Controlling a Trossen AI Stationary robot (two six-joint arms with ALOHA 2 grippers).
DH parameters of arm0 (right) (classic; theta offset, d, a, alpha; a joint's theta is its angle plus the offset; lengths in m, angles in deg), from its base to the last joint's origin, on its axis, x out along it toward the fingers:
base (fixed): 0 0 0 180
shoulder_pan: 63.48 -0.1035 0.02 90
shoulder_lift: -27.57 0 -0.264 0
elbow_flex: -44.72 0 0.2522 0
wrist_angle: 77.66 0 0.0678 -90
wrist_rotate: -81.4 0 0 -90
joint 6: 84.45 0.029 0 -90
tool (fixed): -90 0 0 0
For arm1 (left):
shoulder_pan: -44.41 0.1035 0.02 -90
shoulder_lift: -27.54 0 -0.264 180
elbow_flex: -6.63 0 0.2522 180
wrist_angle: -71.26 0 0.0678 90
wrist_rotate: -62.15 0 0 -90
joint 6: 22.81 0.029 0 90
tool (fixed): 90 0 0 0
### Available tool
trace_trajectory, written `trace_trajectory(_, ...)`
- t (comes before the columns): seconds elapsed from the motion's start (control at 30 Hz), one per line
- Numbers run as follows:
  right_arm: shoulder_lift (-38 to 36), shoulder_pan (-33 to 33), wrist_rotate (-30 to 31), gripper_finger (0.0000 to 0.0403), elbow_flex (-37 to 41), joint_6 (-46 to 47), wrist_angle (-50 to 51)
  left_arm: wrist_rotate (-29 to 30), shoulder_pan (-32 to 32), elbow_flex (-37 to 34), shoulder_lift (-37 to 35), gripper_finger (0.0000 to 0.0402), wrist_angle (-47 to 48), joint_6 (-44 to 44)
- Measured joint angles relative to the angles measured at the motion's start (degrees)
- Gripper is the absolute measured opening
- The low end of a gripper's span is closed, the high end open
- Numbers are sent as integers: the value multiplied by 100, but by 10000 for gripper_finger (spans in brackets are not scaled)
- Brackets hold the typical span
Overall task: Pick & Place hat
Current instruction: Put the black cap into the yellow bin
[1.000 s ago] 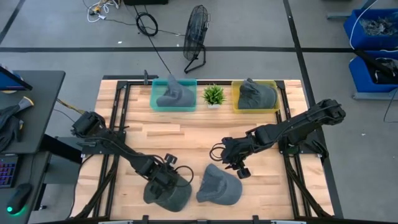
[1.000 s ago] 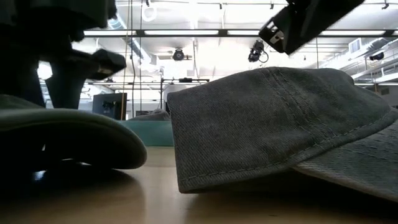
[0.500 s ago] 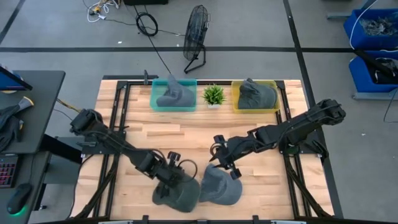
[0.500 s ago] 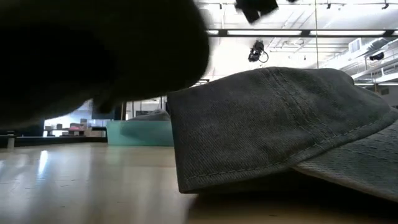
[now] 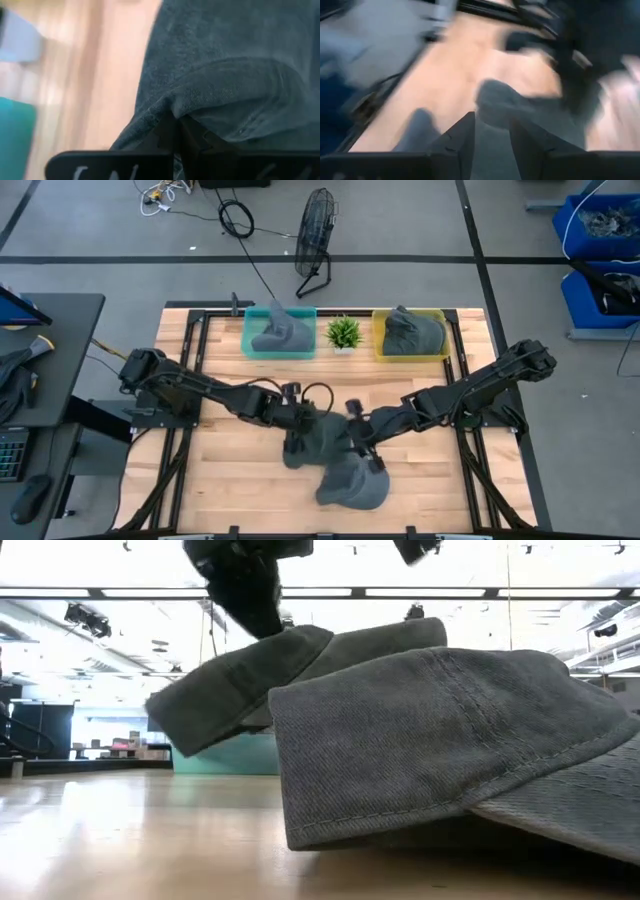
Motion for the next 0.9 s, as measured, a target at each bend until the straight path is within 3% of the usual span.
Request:
trace_trajectory(0.1,-14,9,960,123,0,1352,560,273,77,0,0,10,-180,19)
trace_trajectory(0.27,-114,28,1881,123,-2,2533,1758,406,242,0,0,10,-248,16)
trace_trajectory(0.43,-122,86,1876,123,-2,3574,2274,750,269,0,0,9,-359,-139)
trace_trajectory(0.9,-101,190,1865,123,-2,4313,2405,1156,77,2,2,9,-187,-333)
